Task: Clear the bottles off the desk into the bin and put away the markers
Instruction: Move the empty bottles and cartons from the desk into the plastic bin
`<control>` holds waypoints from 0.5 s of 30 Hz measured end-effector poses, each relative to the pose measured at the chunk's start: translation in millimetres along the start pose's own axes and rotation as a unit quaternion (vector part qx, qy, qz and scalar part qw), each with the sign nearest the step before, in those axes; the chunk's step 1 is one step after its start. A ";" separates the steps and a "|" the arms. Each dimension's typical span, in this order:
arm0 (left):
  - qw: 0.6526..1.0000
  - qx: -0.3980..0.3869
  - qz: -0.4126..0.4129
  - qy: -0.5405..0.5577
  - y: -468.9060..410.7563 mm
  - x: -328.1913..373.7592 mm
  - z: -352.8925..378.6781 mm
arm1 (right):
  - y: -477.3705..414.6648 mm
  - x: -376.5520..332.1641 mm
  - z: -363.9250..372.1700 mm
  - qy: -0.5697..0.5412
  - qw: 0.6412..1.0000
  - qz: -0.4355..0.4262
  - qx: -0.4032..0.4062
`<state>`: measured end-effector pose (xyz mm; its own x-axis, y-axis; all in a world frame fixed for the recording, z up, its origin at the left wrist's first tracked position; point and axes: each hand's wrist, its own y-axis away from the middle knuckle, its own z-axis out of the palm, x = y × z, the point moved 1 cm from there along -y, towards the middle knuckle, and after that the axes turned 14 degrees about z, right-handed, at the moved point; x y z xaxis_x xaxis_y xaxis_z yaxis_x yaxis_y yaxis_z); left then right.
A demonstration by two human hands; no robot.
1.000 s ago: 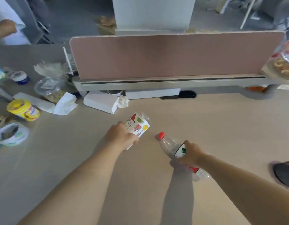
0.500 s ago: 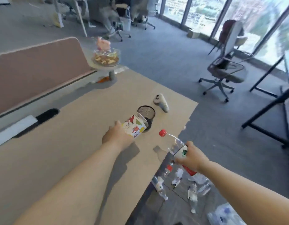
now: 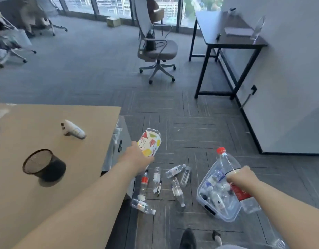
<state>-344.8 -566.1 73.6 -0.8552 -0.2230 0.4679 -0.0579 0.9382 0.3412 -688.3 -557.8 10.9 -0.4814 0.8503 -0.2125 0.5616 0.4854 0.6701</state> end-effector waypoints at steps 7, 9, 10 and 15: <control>0.989 -0.077 -0.031 -0.119 -58.3 53.9 55.7 | -93.8 49.6 -22.5 -0.055 0.995 0.070 -0.055; 0.985 -0.103 -0.004 -0.140 -74.0 78.9 73.8 | -108.9 59.3 -32.1 -0.091 0.988 0.103 -0.069; 0.983 -0.111 0.010 -0.143 -81.9 92.0 83.4 | -120.4 64.7 -35.2 -0.107 0.984 0.121 -0.070; 0.985 -0.152 0.022 -0.080 -116.0 149.5 128.4 | -161.3 76.2 -59.9 -0.133 0.978 0.157 -0.040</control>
<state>-532.1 -674.3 -0.7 -0.9248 -0.1167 0.3620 0.1173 0.8179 0.5633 -855.8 -583.5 -70.8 -0.0959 0.9829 -0.1572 0.5947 0.1832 0.7828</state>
